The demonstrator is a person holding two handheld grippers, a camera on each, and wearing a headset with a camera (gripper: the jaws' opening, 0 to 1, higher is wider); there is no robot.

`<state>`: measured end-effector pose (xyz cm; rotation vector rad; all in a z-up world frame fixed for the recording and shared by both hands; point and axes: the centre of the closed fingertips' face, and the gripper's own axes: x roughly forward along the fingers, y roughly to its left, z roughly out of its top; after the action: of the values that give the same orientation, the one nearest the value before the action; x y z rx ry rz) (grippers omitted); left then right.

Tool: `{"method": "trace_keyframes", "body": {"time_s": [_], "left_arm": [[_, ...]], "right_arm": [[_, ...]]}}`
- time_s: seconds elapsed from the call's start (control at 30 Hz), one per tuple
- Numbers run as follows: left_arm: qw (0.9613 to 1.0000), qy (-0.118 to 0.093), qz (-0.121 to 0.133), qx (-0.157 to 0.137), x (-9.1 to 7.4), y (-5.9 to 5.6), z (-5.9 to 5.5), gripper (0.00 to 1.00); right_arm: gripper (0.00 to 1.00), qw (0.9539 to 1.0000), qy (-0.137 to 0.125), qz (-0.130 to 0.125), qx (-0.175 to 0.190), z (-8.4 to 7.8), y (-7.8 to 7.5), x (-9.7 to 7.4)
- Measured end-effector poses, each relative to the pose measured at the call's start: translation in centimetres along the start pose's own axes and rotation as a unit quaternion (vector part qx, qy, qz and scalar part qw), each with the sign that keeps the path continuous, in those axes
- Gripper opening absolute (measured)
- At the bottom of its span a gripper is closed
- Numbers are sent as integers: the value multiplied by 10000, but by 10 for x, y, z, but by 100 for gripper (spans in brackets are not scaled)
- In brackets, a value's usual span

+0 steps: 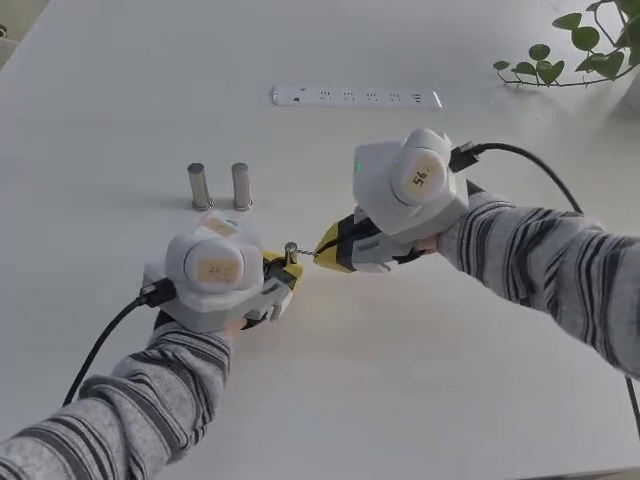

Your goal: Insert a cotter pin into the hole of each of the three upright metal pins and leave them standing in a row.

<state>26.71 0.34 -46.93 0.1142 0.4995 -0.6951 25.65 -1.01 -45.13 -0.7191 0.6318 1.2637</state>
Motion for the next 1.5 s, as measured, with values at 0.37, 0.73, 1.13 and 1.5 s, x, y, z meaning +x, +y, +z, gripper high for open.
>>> {"method": "trace_keyframes", "body": {"time_s": [0.37,0.73,1.13,1.5], "left_arm": [[10000,-6,13,57,1,0,0,5],[10000,-12,-4,72,1,-1,0,5],[10000,-9,-15,81,1,-1,0,5],[9999,-7,-29,133,1,-2,0,5]], "right_arm": [[0,10000,18,34,-65,-1,1,1],[0,9998,-153,86,55,2,0,0],[0,9998,-119,56,-131,7,4,-2],[0,9996,-176,63,-228,9,6,-5]]}}
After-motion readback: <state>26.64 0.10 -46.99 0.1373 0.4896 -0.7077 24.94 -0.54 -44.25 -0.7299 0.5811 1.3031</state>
